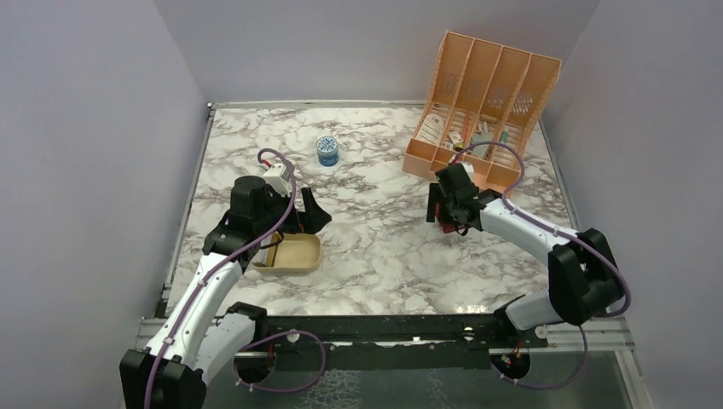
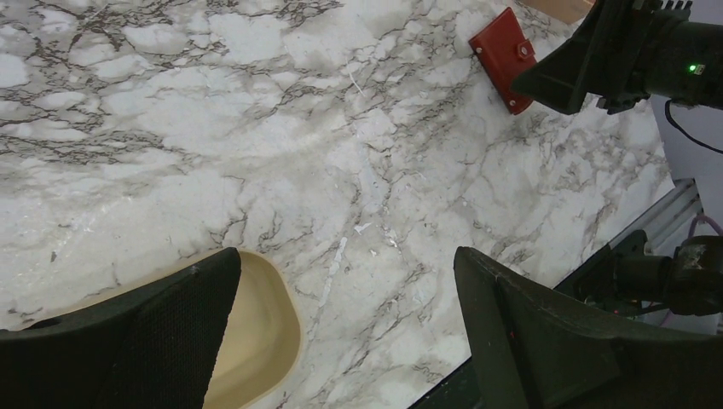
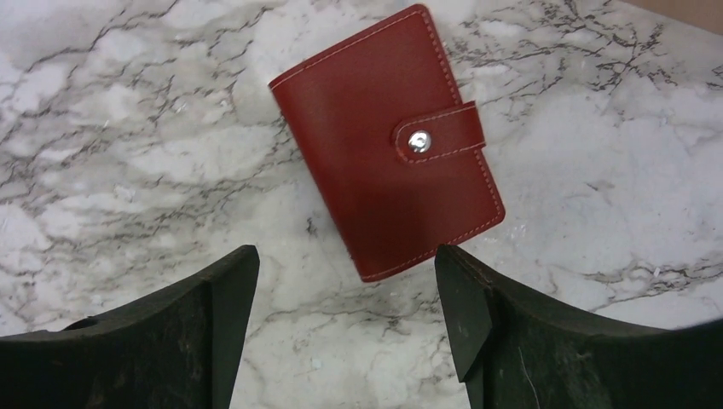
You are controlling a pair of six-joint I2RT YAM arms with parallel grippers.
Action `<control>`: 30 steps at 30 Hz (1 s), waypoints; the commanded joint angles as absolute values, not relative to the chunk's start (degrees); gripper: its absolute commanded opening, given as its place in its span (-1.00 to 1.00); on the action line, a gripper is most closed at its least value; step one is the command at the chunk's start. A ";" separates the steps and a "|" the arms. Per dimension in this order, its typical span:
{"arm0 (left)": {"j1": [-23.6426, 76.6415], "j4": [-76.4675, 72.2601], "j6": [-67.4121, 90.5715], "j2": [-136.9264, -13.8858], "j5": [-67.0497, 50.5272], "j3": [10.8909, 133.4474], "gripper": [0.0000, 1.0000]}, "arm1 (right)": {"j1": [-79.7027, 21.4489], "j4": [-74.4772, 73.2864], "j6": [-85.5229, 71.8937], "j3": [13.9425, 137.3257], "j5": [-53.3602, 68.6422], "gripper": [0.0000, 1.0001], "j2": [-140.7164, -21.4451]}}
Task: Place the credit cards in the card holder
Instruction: Move the card holder to the center of the board.
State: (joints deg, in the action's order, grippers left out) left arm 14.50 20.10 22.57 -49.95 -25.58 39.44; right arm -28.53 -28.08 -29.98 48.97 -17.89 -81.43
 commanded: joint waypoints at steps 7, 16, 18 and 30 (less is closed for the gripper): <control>14.72 20.45 22.85 -49.01 -21.61 39.55 0.98 | -23.74 -19.41 -25.66 52.87 -14.46 0.53 -88.49; 14.69 20.33 22.50 -48.22 -20.74 39.49 0.98 | -23.73 -20.35 -25.58 52.48 -9.23 0.39 -91.14; 14.68 20.38 22.50 -47.93 -20.65 39.51 0.98 | -23.77 -20.42 -25.78 51.65 -7.08 0.31 -90.57; 14.68 20.33 22.41 -48.05 -20.48 39.38 0.98 | -30.24 -19.25 -30.93 44.15 3.43 0.06 -84.82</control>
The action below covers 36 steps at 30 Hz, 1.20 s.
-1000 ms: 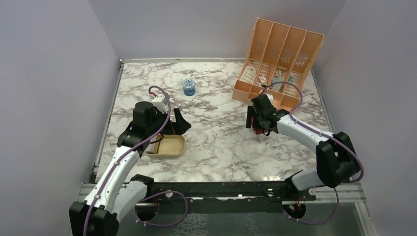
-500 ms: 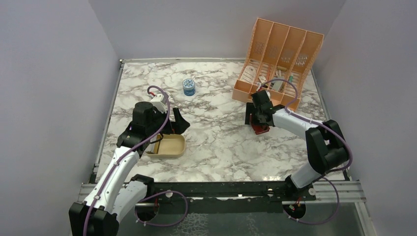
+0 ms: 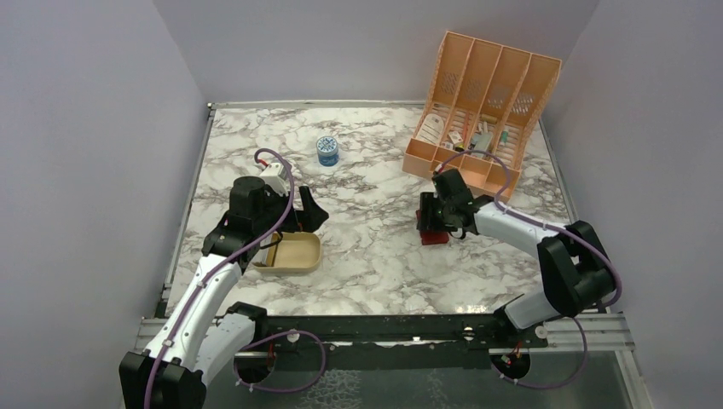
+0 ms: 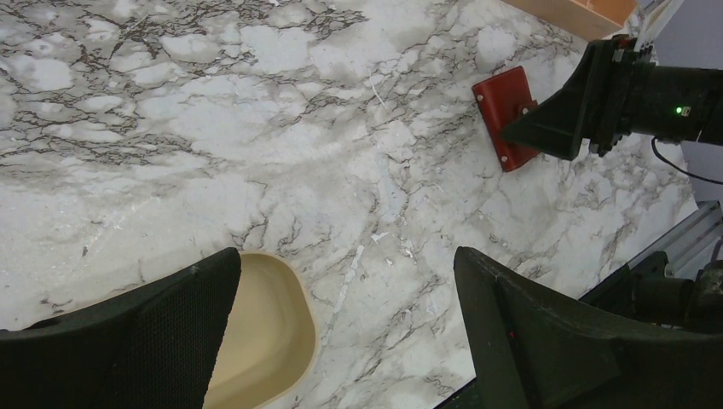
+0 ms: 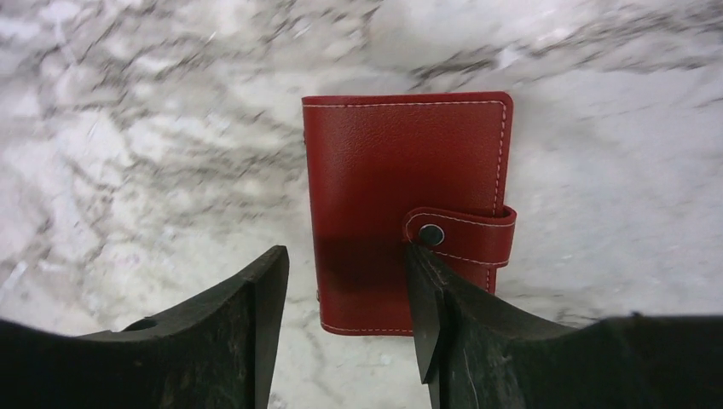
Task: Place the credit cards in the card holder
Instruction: Move the card holder to the center of the board, then open the card holder at the center of the board.
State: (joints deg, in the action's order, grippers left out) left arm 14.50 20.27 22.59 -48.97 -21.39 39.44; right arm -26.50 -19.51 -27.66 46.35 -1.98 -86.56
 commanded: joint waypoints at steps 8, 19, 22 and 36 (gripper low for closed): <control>14.68 20.36 22.52 -48.87 -20.94 39.46 0.98 | -36.34 -22.52 -34.58 45.75 3.37 0.00 -81.36; 14.68 20.38 22.32 -48.93 -20.91 39.40 0.98 | -36.54 -34.91 -38.53 53.39 -14.43 -0.13 -80.88; 14.68 20.37 22.24 -48.86 -20.89 39.33 0.98 | -36.56 -35.85 -43.08 53.47 -15.97 -0.13 -82.65; 14.68 20.37 22.15 -48.31 -21.06 39.31 0.98 | -36.65 -34.15 -47.45 53.23 -13.61 -0.16 -91.03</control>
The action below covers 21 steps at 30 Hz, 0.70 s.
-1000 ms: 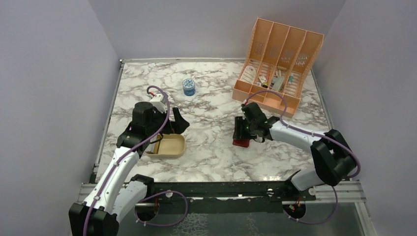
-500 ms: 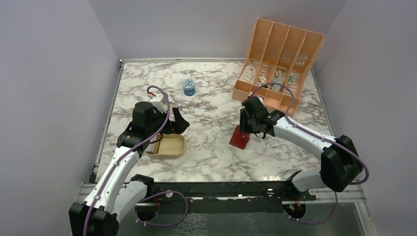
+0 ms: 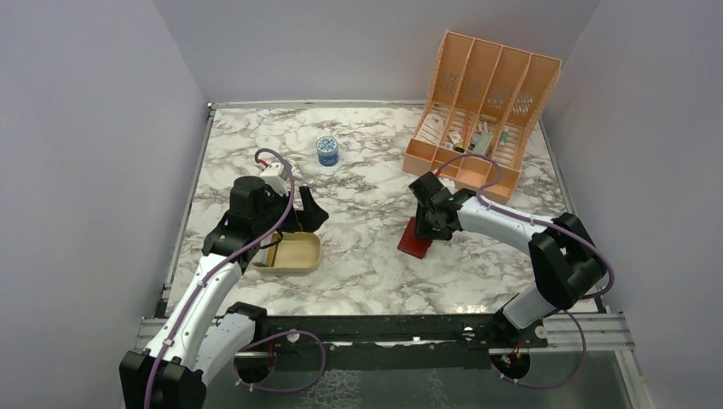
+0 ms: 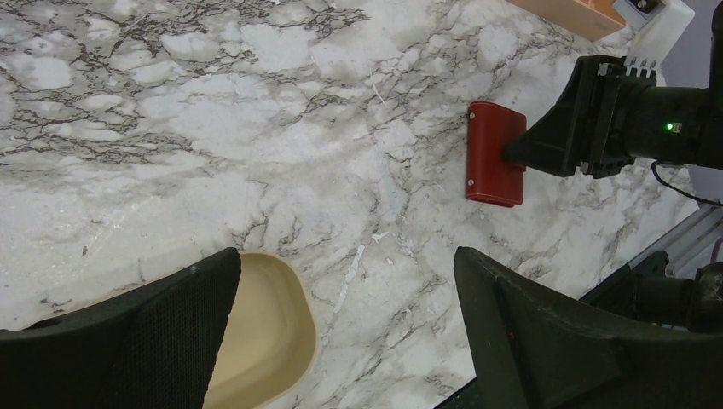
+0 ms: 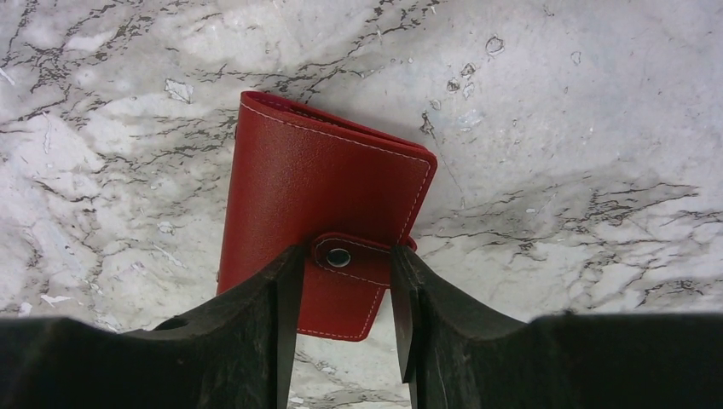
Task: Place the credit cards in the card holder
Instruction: Open the card holder at the center of the board.
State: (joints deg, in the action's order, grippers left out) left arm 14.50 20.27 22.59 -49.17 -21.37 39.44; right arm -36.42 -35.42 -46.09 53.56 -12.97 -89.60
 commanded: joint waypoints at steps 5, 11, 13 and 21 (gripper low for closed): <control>14.72 20.32 22.08 -48.50 -20.82 39.27 0.98 | -36.63 -35.59 -46.45 53.21 -16.64 -0.25 -91.95; 14.81 20.17 21.71 -49.07 -23.02 39.46 0.86 | -36.86 -35.70 -43.75 53.18 -18.93 -0.47 -90.24; 15.54 20.21 21.84 -49.42 -22.95 39.52 0.83 | -36.99 -34.65 -41.87 52.93 -18.38 -0.54 -89.24; 26.07 20.16 25.47 -52.40 -18.93 40.53 0.70 | -37.16 -29.70 -35.87 48.63 -14.47 -0.97 -82.70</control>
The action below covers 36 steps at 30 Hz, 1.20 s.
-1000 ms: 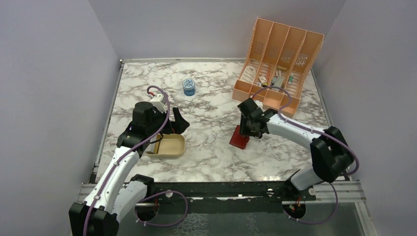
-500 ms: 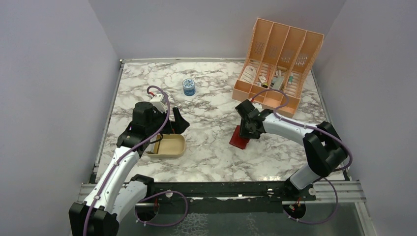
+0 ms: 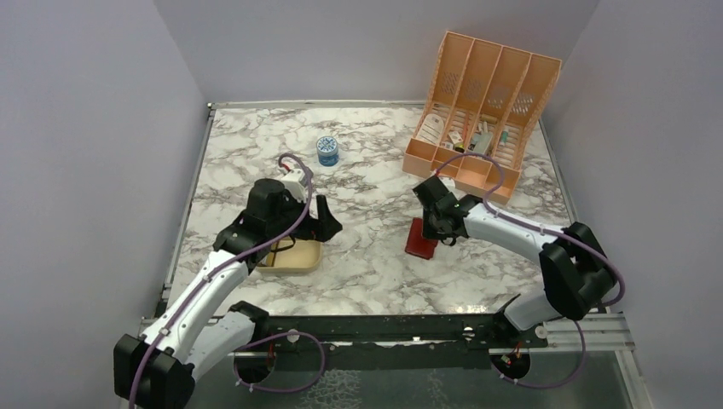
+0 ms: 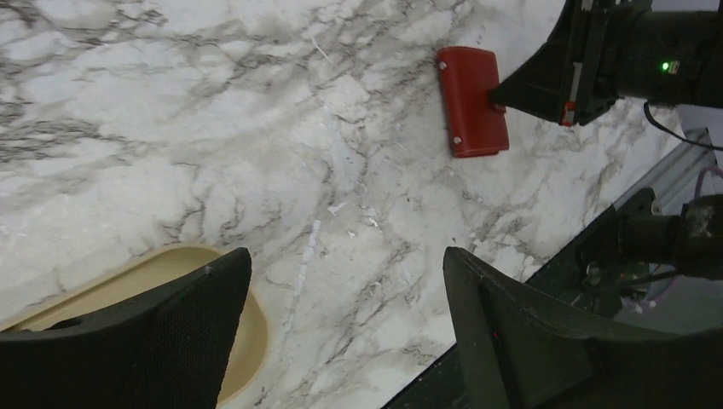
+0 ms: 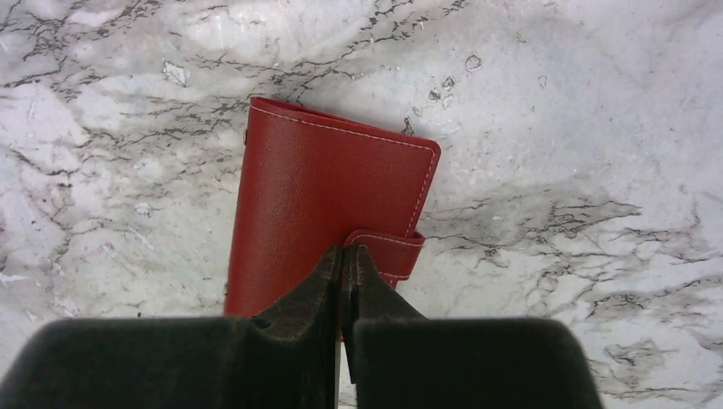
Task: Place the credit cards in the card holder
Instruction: Open the card holder at the center of the board.
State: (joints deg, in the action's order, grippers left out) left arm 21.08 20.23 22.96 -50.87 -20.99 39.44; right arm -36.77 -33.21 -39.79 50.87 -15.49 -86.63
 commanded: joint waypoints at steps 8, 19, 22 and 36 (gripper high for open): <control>32.15 16.04 34.61 -56.71 -18.29 41.22 0.57 | -37.16 -25.76 -32.03 44.79 -8.03 -0.98 -75.30; 39.10 -1.89 48.32 -62.82 -25.02 38.16 0.53 | -37.18 -18.54 -35.14 39.27 9.44 -0.98 -59.20; 40.57 -6.03 51.02 -65.21 -25.88 38.11 0.60 | -37.19 -15.30 -37.87 37.57 14.33 -0.97 -56.66; 45.25 -8.35 49.28 -74.26 -23.23 41.16 -0.11 | -37.24 -9.08 -41.91 35.36 22.65 -0.98 -54.34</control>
State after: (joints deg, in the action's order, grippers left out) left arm 44.71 -6.83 50.52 -73.78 -24.18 38.72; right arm -36.82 -13.08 -40.47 36.38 19.03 -55.81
